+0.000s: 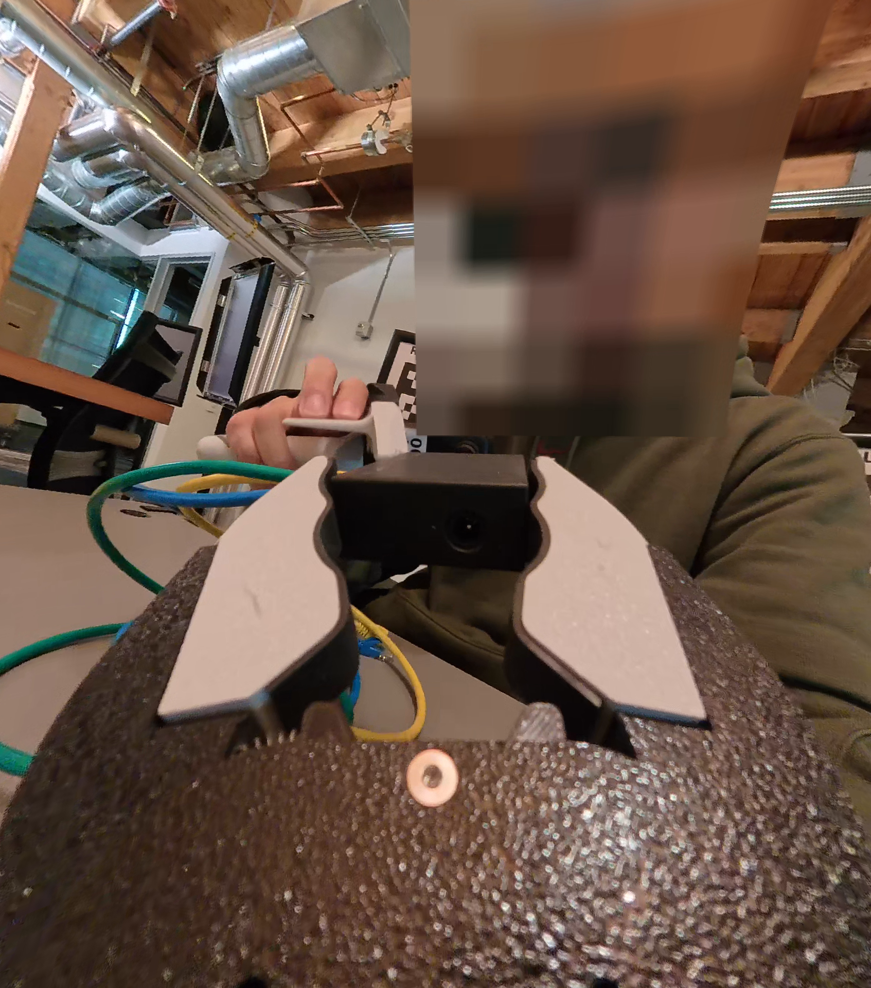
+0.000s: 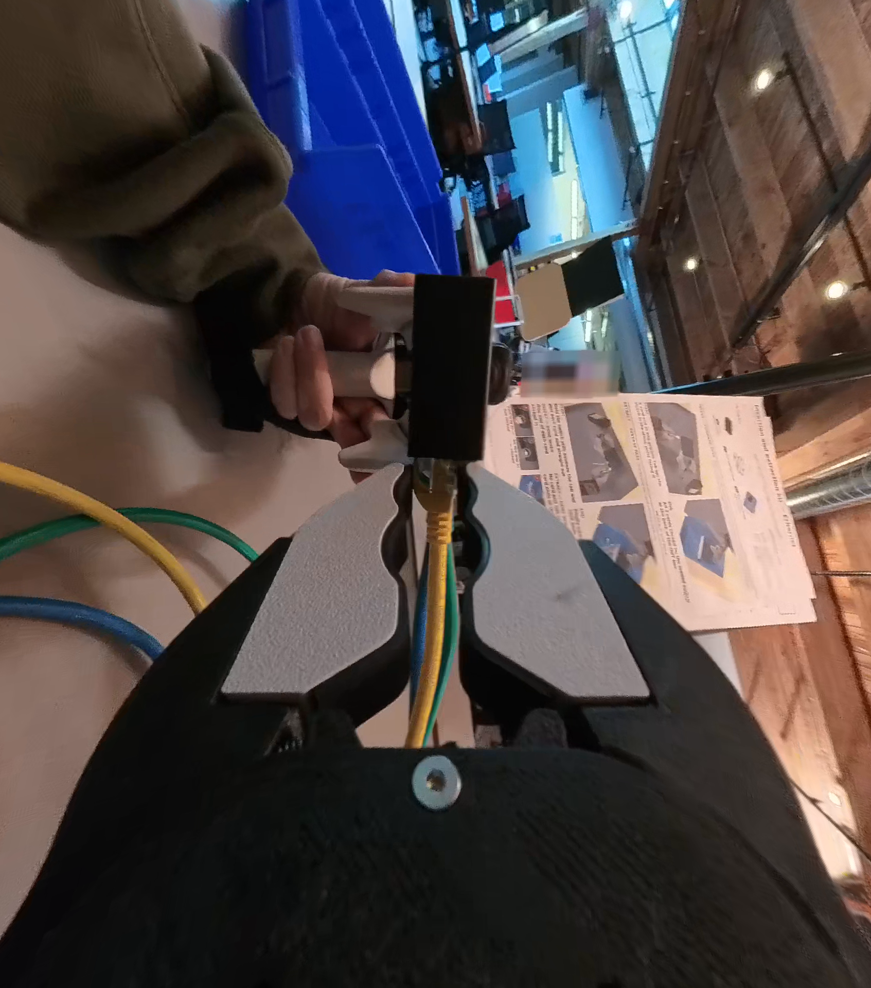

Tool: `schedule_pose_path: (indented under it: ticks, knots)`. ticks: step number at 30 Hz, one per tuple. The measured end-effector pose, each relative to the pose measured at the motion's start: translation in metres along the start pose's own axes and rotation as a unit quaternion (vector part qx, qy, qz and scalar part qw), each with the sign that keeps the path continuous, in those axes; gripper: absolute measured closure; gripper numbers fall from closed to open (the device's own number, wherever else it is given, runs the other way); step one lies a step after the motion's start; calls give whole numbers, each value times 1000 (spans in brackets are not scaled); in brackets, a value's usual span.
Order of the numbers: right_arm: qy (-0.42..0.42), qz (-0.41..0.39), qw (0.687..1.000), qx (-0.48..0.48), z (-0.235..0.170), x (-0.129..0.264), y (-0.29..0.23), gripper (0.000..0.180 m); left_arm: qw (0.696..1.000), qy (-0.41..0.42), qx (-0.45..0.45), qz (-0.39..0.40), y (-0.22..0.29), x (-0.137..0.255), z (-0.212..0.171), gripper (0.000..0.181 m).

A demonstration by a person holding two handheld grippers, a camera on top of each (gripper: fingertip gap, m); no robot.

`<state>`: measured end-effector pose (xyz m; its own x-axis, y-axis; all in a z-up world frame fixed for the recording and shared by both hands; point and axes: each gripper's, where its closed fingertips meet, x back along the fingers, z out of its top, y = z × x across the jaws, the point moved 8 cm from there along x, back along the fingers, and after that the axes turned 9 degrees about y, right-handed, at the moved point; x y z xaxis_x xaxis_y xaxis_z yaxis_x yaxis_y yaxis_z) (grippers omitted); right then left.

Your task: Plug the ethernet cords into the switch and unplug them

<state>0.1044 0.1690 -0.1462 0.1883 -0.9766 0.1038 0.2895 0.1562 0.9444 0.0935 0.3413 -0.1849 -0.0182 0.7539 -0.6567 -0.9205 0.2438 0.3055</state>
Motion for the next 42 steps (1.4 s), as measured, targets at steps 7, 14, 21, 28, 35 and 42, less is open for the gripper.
schedule_pose_path:
  ticks: [7,14,21,28,35,42]
  knots:
    - [12,9,1000,-13,0,1,-2,166,1000,8,0,3,0,2,2,115]
    - [11,13,999,-44,-2,1,1,166,1000,15,3,8,-1,3,1,114]
    - [-14,31,997,-62,-5,1,4,167,1000,13,11,22,-4,5,0,114]
    - [-35,83,996,6,0,3,11,169,1000,-14,13,17,-3,4,-1,114]
    - [-52,123,984,121,3,3,16,170,1000,-14,1,15,-2,3,0,115]
    - [-88,141,973,159,-8,1,26,170,1000,16,-19,-4,5,7,8,115]
